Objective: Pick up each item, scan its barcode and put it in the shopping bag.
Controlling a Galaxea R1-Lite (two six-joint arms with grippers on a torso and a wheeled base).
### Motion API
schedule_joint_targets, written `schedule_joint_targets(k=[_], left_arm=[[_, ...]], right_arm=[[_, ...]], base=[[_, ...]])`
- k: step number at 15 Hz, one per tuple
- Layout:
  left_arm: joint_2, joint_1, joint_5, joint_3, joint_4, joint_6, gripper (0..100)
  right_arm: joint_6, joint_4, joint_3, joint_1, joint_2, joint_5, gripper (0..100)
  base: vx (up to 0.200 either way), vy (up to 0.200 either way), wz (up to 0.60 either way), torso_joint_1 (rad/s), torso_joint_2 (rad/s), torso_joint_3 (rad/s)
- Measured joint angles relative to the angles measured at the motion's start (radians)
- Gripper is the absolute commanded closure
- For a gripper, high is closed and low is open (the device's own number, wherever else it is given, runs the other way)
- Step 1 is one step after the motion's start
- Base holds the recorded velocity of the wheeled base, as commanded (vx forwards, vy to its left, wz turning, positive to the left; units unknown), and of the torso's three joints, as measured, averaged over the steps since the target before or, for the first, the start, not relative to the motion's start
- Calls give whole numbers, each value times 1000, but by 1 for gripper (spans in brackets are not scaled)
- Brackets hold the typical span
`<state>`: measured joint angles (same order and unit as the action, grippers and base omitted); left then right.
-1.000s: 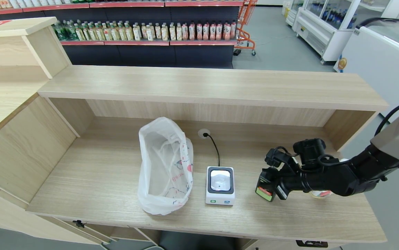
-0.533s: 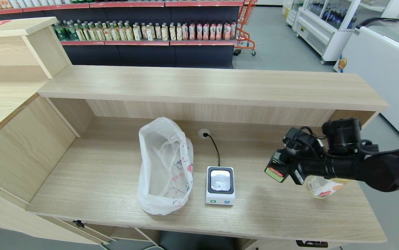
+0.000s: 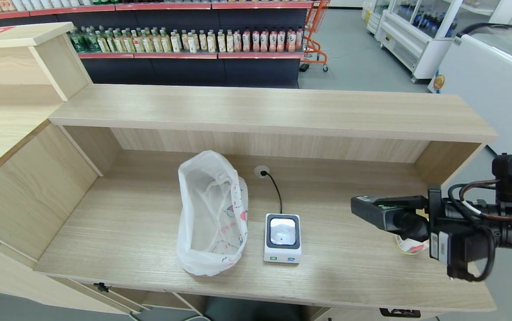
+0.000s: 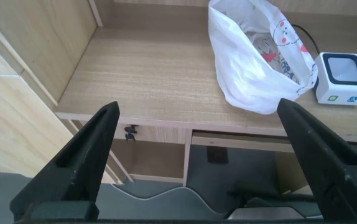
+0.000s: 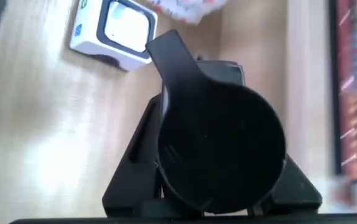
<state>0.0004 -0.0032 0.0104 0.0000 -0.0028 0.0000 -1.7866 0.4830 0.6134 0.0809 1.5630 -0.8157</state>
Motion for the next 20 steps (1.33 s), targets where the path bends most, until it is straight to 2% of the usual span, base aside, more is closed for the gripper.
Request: schedule_joint_targets(k=[2, 4, 6, 7, 11, 14, 20], left_arm=[[0, 0, 0, 0, 0, 0, 0], [0, 0, 0, 0, 0, 0, 0], [0, 0, 0, 0, 0, 0, 0], [0, 0, 0, 0, 0, 0, 0], [0, 0, 0, 0, 0, 0, 0], [0, 0, 0, 0, 0, 0, 0], [0, 0, 0, 0, 0, 0, 0]], right_arm=[[-345, -46, -5, 30, 6, -110, 100], [-653, -123, -7, 116, 37, -169, 100], [-858, -174, -8, 176, 76, -186, 100], [-918, -187, -8, 197, 94, -188, 100], [-959, -182, 12, 293, 169, -200, 100], [-1012, -186, 20, 374, 206, -263, 100], [-1013, -181, 23, 391, 243, -261, 100]], base=[[0, 0, 0, 0, 0, 0], [0, 0, 0, 0, 0, 0], [0, 0, 0, 0, 0, 0], [0, 0, 0, 0, 0, 0], [0, 0, 0, 0, 0, 0], [0, 0, 0, 0, 0, 0], [0, 0, 0, 0, 0, 0]])
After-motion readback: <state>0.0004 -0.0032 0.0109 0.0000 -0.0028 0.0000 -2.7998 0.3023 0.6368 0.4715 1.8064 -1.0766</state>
